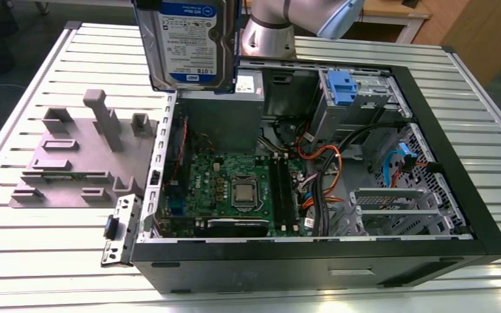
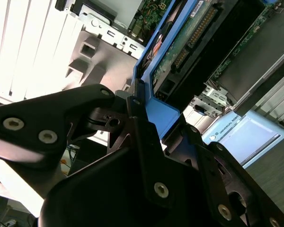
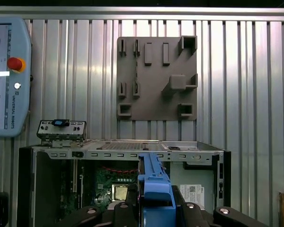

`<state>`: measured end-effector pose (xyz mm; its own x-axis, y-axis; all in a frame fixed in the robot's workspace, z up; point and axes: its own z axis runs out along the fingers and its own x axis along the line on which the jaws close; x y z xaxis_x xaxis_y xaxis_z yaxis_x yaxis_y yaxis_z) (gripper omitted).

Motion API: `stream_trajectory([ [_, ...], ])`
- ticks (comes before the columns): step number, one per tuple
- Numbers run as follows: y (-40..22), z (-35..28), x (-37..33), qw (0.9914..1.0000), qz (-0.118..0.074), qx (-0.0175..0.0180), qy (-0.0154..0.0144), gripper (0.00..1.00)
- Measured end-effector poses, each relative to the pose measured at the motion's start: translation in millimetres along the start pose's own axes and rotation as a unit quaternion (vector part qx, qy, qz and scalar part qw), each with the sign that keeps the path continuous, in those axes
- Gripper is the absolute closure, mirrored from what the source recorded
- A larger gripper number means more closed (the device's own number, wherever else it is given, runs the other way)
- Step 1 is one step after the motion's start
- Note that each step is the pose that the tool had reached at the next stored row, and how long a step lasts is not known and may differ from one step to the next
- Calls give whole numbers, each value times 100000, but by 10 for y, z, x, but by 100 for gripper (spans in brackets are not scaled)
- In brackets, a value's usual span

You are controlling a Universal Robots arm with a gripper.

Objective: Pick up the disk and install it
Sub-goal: 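Pick up the disk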

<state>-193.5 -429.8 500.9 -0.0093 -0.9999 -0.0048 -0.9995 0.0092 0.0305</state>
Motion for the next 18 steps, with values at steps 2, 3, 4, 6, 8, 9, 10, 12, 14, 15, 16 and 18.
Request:
stream_trajectory([
  [2, -5, 0, 0, 100000, 3, 0, 1, 63],
  [3, -8, 0, 1, 100000, 5, 0, 0, 63],
  [4, -11, -1, 1, 100000, 6, -3, 2, 63],
  [6, -19, 0, 1, 100000, 4, 2, -3, 63],
  [8, -25, 0, 2, 100000, 9, 2, -5, 63],
  [9, -26, -1, 2, 100000, 12, 2, -4, 63],
  [10, -29, -1, 2, 100000, 6, 1, -2, 63],
  [12, -30, -1, 2, 100000, 6, 1, -3, 63],
  [14, -35, -1, 2, 100000, -1, 1, 0, 63],
  [15, -36, -1, 1, 100000, 6, 3, -1, 63],
  [16, -39, -1, 2, 100000, 7, 4, -4, 63],
  [18, -43, -1, 1, 100000, 8, -1, -2, 63],
])
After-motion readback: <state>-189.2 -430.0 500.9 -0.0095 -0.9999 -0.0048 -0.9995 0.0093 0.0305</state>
